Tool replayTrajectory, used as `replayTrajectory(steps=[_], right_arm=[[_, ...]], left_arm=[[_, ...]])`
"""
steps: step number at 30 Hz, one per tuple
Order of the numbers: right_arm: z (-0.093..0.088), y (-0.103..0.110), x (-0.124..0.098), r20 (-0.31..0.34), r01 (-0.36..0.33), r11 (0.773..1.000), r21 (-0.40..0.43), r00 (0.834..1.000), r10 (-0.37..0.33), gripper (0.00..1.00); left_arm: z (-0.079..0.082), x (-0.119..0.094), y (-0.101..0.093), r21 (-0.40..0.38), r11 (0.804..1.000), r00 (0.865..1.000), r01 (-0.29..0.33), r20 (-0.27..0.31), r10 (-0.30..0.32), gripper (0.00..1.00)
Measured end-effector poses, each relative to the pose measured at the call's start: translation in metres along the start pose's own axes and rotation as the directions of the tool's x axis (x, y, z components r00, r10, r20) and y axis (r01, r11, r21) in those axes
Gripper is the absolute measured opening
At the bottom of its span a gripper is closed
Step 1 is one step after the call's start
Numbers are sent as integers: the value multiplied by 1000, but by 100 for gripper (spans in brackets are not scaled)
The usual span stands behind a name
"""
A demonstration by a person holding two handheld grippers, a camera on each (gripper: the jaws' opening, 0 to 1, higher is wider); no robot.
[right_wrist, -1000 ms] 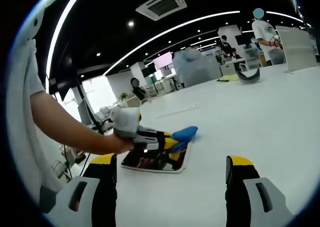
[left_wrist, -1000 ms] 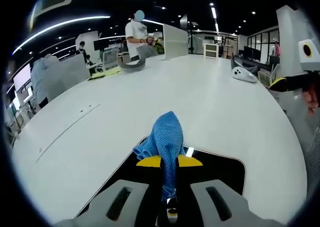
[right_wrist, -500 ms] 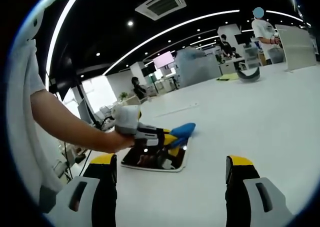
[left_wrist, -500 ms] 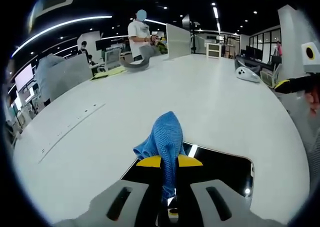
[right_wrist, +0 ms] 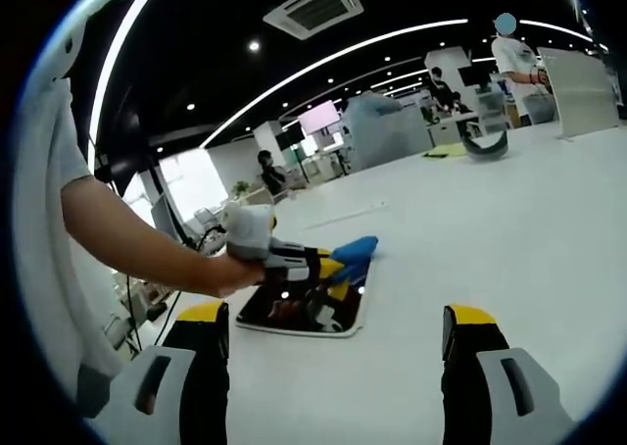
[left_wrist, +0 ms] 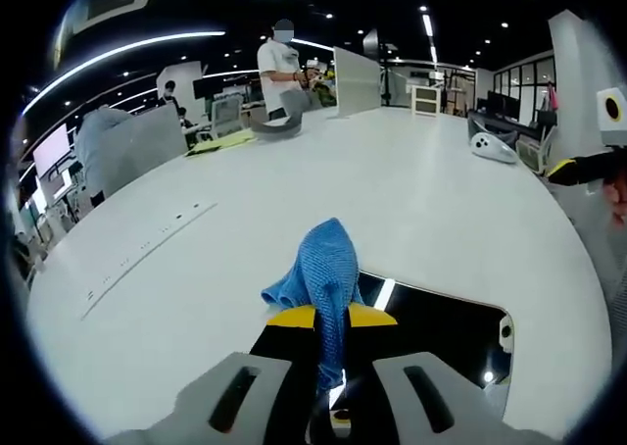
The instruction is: Wipe the mirror surface with the cleaning cloth until all visible marks leave the cleaned area.
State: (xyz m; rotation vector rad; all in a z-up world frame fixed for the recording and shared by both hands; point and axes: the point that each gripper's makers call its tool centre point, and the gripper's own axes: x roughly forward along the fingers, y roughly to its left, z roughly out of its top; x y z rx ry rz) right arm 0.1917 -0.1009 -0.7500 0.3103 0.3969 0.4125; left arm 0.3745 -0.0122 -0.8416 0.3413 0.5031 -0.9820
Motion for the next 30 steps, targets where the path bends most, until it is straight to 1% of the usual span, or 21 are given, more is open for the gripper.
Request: replayTrajectory(steps=[11,13,21,27,30], right_arm=[[-2,3,1,-9,-9,1000,-3,1000,9,90],[-2,3,1,-8,-8,1000,-3,1000,8,90],[-2,2,0,-10,-4,1000,-3,1000,4,89],[-1,1,-1,-11,-3,1000,-7,1000,3,89],[-1,1,-1,-11,-2,1000,-6,1000,2,89]], left_arm=[[-1,-1,13,-6,1000,1000,-20,-4,20,6],[-2,-2,17,3,999,999,-36,-9,36,6],[-2,-2,20,-16,999,999,-38,-2,38,6],[-2,-2,20,-41,998,999,-48,-1,48,6],[-2,-3,20,-72,995,998,-64,-4,64,6]])
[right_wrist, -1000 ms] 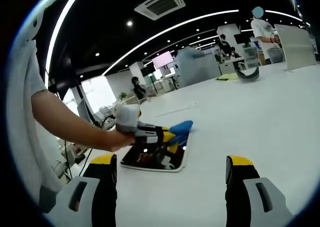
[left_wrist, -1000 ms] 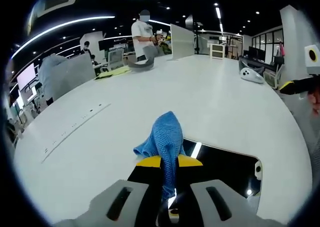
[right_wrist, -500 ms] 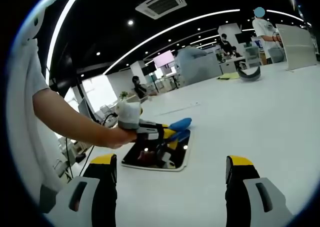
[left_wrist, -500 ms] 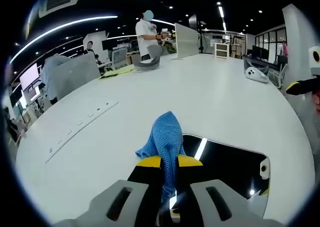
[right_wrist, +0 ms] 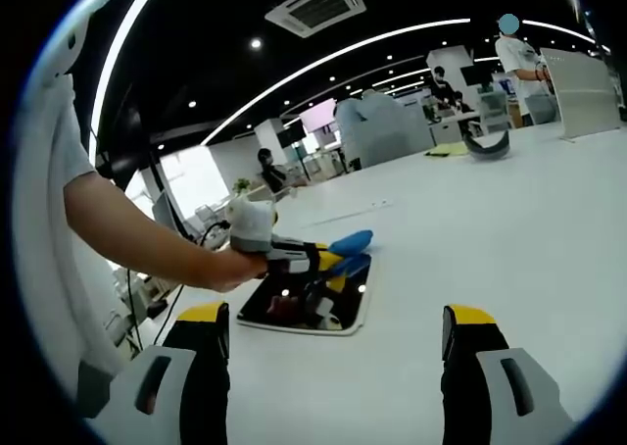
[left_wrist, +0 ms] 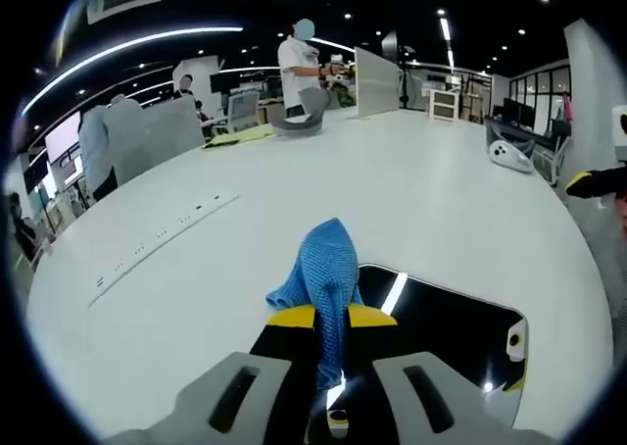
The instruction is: Wipe the mirror surface with the cleaning cloth until all visible marks leave the cleaned area.
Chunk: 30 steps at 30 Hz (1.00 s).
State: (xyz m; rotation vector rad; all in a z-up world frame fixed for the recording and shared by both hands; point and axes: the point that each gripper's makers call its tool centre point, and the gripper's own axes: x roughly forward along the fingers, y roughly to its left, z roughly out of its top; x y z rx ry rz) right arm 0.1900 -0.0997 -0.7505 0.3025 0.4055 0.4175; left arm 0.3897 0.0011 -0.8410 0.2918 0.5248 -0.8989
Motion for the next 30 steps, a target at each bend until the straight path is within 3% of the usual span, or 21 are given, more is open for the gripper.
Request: replayTrajectory(steps=[2,30], right_arm=[[0,1,0,1,-2,1000,-1,1000,2,89],[2,3,-2,10,-7,1000,-4,1000,7,89]], left_arm=[[-1,0,0,-27,1000,1000,-10,2,10,6],[-11,-15,-13,-26,999,1000,-28,-8,28,6]])
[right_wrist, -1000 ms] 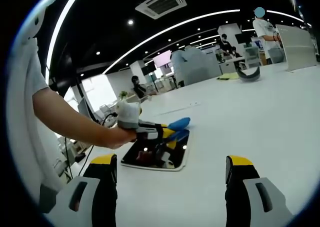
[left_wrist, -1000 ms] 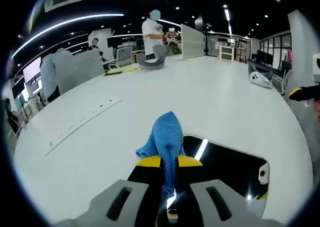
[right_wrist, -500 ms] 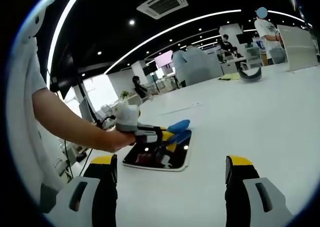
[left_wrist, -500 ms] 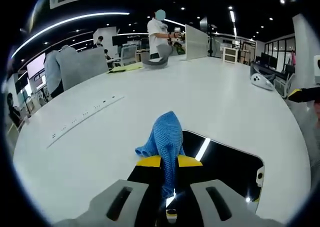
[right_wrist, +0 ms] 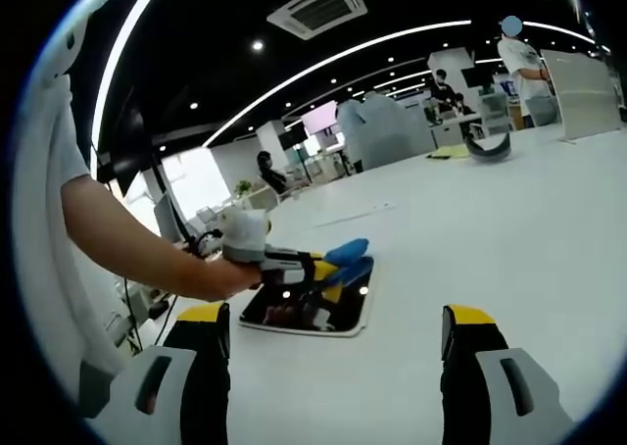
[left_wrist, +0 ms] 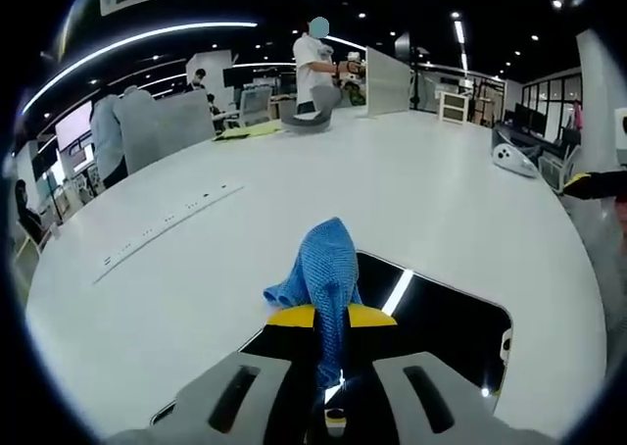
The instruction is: Wipe the mirror surface with the cleaning cloth until all visible marks leave the cleaned area.
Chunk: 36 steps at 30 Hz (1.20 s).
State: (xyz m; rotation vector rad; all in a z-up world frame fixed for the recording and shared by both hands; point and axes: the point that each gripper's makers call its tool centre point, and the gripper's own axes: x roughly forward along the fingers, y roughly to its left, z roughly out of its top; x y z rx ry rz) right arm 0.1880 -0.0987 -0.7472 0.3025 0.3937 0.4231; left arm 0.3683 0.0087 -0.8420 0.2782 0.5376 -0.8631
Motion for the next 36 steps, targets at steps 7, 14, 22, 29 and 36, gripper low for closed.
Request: replayTrajectory(steps=[7,14,22,29,36], right_arm=[[1,1,1,4,1,1000,3,1000,-1,89],[1,3,0,5,-1,1000,-1,1000,1,89],[4,4,0,13,0,1000,-3,1000,0,89],[5,7,1,20,-8,1000,-4,1000,8,89],[5,9,0,21,-15,1000,-6,1000,15,89]], left_arm=[[-3,-5,-5,-5,1000,1000,-11,9,11,6],[-5,-9,-10,-5,1000,1000,-8,12,8,6],[-10,-16,-16,-19,1000,1000,-5,25,5,6],[-12,-19,-20,-17,1000,1000,2,21,-2,6],[-16,-24,-25,-28,1000,1000,-1,20,1,6]])
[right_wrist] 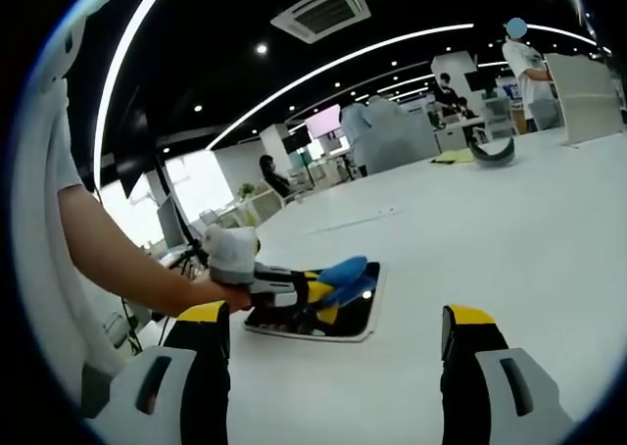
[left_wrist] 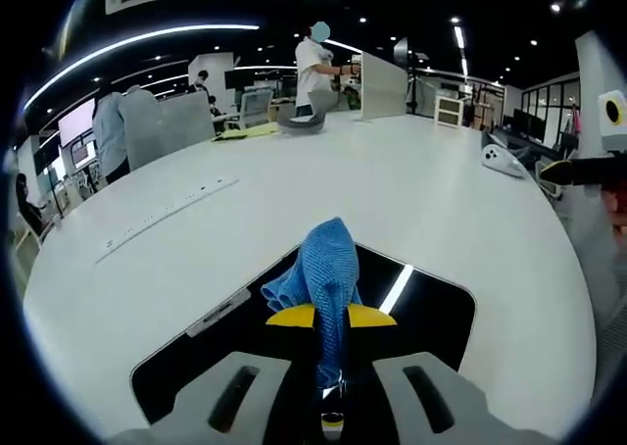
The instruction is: Wipe the mirror surface with the cleaning cloth until all visible marks leave the cleaned area.
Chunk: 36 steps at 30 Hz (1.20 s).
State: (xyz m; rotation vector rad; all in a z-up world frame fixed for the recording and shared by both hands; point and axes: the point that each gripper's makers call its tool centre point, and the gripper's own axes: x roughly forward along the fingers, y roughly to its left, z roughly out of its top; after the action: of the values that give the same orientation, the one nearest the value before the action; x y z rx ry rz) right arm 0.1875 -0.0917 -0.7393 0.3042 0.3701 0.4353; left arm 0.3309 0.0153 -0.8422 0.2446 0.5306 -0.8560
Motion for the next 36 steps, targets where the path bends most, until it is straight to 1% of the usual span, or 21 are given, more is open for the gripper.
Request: replayTrajectory(steps=[12,20,24,29,36], right_arm=[[1,3,-1,1,-11,1000,-6,1000,11,89],[2,1,-3,2,-8,1000,-10,1000,8,89],[2,3,-3,2,-10,1000,-8,1000,10,90],[1,8,-2,-5,-21,1000,-11,1000,21,90],[0,9,-2,-6,-24,1000,-13,1000,24,90]], left_arm=[[-4,-7,-7,-11,1000,1000,-1,1,1,6],[-8,-13,-13,-13,1000,1000,10,4,-10,6],[-11,-17,-16,-29,999,1000,16,14,-16,7],[-12,-19,-20,-20,1000,1000,19,11,-18,7],[-16,-25,-25,-16,1000,1000,24,11,-24,7]])
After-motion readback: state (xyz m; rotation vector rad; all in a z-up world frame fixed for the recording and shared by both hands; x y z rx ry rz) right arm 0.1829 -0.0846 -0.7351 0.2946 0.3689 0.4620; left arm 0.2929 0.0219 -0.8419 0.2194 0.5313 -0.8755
